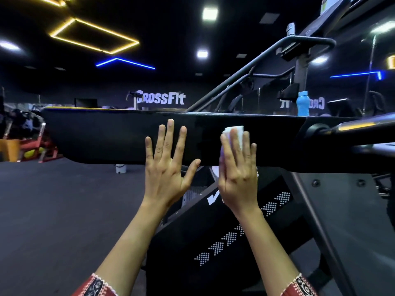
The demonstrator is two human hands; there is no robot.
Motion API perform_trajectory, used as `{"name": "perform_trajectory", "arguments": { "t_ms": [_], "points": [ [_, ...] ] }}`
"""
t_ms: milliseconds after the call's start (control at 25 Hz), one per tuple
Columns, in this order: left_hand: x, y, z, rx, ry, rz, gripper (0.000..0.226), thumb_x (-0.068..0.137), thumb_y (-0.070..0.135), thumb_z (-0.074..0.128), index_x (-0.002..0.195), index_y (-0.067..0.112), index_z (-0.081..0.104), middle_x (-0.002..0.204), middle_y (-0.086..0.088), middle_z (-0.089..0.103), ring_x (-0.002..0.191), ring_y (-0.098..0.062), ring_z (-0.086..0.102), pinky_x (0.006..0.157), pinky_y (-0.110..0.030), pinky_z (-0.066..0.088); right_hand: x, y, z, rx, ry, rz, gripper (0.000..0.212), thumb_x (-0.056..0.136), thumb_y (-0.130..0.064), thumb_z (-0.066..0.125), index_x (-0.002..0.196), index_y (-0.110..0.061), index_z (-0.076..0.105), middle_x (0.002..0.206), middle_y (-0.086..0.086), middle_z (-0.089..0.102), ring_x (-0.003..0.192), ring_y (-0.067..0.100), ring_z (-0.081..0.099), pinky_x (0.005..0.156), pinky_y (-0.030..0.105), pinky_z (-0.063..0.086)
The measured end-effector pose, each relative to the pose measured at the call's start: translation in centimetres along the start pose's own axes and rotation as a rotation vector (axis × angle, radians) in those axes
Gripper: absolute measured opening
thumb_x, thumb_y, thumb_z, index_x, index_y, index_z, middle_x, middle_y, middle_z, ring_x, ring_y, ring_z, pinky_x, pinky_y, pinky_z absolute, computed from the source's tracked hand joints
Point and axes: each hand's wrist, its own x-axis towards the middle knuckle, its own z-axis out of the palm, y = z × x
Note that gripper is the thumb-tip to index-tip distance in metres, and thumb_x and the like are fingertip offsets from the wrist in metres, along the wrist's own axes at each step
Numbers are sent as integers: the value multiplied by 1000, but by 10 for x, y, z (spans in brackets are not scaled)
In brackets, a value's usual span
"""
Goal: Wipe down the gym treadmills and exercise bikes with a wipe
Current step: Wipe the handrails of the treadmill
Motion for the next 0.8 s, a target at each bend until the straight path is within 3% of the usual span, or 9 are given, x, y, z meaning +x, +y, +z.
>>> {"name": "perform_trajectory", "arguments": {
  "t_ms": [40, 160, 280, 400, 520, 680, 800],
  "points": [
    [4, 6, 3, -10, 11, 10, 67, 95, 49, 38, 148, 9, 27, 154, -19, 21, 144, -26, 12, 117, -48, 3, -2, 9, -3, -22, -6, -16, 46, 99, -14, 42, 144, -6, 38, 153, 13, 29, 144, 31, 20, 119, 49, 12],
    [15, 26, 10, -45, 50, 60, 61, 96, 45, 41, 145, 9, 35, 152, -20, 25, 143, -27, 17, 117, -47, 4, 3, 31, -17, 36, 44, 216, 47, 101, -16, 36, 146, -6, 32, 156, 12, 22, 146, 31, 14, 120, 46, 8],
    [25, 47, 17, -74, 83, 139, 57, 96, 43, 41, 142, 9, 41, 150, -19, 31, 141, -28, 23, 117, -47, 8, -7, 50, -25, -24, -38, 76, 47, 101, -19, 35, 147, -7, 31, 156, 13, 24, 146, 31, 15, 120, 47, 10],
    [36, 65, 24, -78, 104, 181, 54, 95, 38, 45, 140, 8, 45, 148, -19, 35, 139, -28, 28, 116, -47, 12, 10, 63, -32, 15, 60, 323, 48, 101, -20, 31, 148, -7, 31, 157, 9, 19, 148, 26, 10, 120, 46, 9],
    [42, 74, 27, -119, 111, 186, 53, 94, 36, 46, 138, 7, 47, 147, -18, 37, 139, -27, 28, 115, -47, 16, 22, 65, -32, 26, 11, 151, 47, 100, -16, 35, 145, -5, 36, 155, 12, 25, 146, 29, 14, 121, 43, 10],
    [41, 64, 22, -122, 114, 200, 51, 94, 36, 46, 137, 9, 49, 147, -17, 37, 138, -26, 30, 114, -47, 21, 33, 53, -25, 76, 80, 287, 48, 101, -18, 31, 146, -4, 34, 155, 14, 25, 146, 30, 13, 121, 42, 6],
    [35, 47, 19, -97, 115, 187, 52, 95, 39, 46, 139, 11, 47, 147, -16, 37, 139, -27, 30, 115, -47, 20, 29, 36, -14, 56, 29, 139, 47, 99, -17, 35, 144, -5, 39, 154, 13, 27, 146, 30, 16, 121, 42, 8]
  ]
}}
